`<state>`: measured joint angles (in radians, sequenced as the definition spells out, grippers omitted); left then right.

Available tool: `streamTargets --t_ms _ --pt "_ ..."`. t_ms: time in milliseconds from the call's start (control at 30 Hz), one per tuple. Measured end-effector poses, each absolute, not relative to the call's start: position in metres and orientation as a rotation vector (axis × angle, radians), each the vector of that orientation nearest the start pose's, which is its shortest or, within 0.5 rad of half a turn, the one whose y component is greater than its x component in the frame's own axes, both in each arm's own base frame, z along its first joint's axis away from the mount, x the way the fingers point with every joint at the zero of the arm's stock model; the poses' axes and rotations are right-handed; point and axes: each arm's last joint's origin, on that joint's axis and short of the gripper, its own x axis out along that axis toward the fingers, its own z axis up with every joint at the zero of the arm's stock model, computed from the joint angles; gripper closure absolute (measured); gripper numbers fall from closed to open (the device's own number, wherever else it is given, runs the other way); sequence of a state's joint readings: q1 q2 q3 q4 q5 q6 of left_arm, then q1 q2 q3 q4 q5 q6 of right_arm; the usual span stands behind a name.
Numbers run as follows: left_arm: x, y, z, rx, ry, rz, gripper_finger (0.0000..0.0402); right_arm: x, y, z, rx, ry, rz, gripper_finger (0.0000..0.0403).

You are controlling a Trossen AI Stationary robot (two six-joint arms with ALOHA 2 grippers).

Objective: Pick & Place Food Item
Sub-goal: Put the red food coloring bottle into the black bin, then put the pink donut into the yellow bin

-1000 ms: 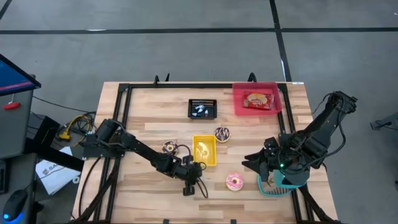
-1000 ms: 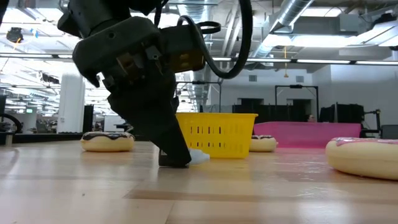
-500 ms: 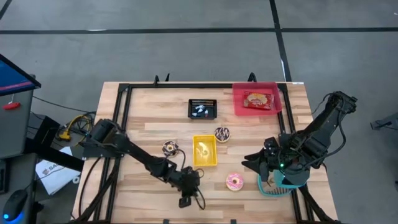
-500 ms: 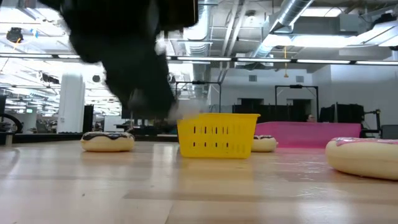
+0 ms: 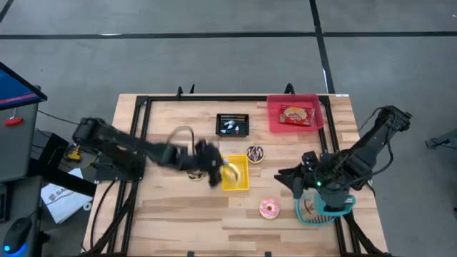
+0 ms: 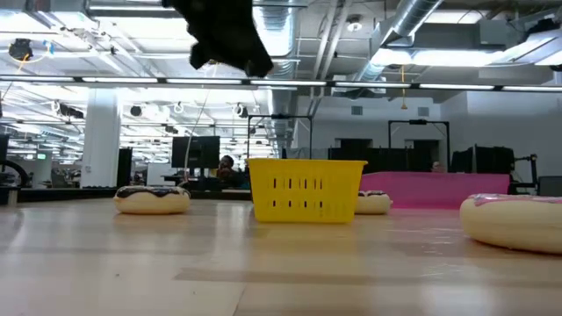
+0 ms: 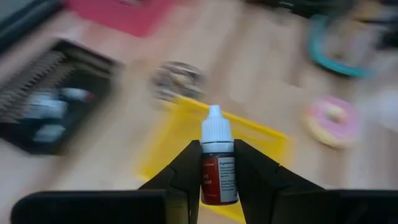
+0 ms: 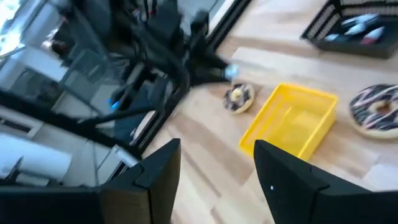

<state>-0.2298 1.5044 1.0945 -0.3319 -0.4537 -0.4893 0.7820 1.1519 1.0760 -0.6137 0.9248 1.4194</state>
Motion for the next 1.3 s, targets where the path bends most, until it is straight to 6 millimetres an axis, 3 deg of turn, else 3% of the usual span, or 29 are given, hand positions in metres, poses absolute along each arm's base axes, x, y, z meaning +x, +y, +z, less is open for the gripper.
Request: streamTargets --t_ms 167,300,467,633,900,1300 --pt "0.311 0.032 0.276 -0.175 0.632 0.418 0.0327 0.189 0.127 0.330 0.899 0.255 -0.486 0.0207" --pt "0.306 0.103 0.270 -0.191 0.622 0.381 0.0328 0.196 0.115 0.330 0.916 0.227 -0.538 0.0207" --pt "0.304 0.160 0.250 -0.221 0.598 0.308 0.0323 0.206 0.102 0.333 0.959 0.189 -0.579 0.0207" --pt "0.313 0.175 0.223 -0.258 0.619 0.257 0.0325 0.211 0.093 0.334 0.993 0.158 -0.612 0.0207" --pt "0.330 0.175 0.184 -0.279 0.694 0.207 0.0313 0.216 0.083 0.334 1.016 0.128 -0.653 0.0207" --pt "0.330 0.179 0.181 -0.272 0.689 0.214 0.0263 0.220 0.073 0.332 1.019 0.212 -0.640 0.0204"
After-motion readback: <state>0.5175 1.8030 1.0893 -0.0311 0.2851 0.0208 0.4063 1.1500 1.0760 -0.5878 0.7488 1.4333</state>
